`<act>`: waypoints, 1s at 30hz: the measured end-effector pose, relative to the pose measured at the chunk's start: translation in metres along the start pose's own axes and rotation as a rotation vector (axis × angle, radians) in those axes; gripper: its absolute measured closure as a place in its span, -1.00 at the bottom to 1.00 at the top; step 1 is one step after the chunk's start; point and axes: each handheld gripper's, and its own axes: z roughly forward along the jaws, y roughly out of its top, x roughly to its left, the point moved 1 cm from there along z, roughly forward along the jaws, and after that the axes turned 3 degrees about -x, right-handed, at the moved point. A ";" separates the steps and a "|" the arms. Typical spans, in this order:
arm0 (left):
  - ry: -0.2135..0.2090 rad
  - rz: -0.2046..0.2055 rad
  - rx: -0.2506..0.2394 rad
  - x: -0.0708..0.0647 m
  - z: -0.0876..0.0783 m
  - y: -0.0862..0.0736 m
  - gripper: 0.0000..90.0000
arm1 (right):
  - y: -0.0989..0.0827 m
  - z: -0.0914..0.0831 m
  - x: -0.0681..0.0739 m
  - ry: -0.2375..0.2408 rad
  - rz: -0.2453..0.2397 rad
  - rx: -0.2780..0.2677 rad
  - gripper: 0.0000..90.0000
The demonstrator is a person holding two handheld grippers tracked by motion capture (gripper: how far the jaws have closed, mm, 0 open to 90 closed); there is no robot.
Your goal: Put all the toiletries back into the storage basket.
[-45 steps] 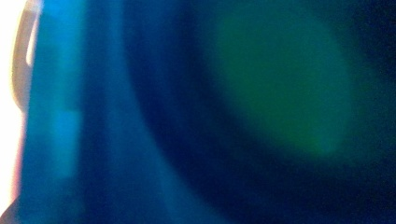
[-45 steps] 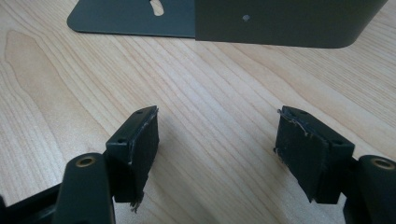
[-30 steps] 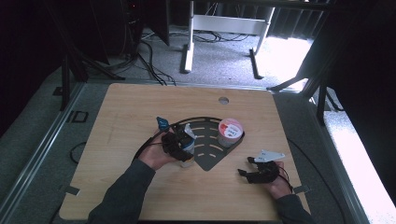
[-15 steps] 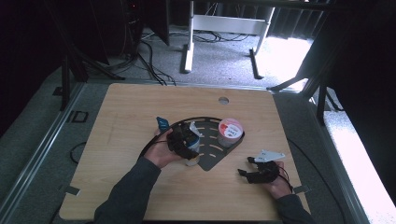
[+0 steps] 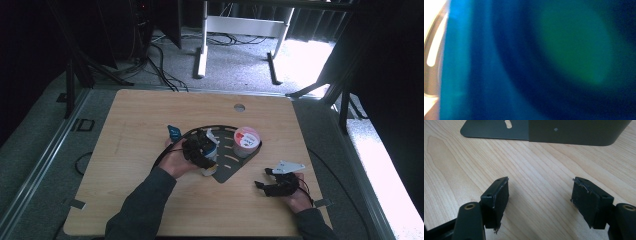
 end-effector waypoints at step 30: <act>0.028 -0.032 -0.008 0.007 0.010 0.017 0.22 | 0.000 0.000 0.000 0.002 -0.003 0.001 -0.35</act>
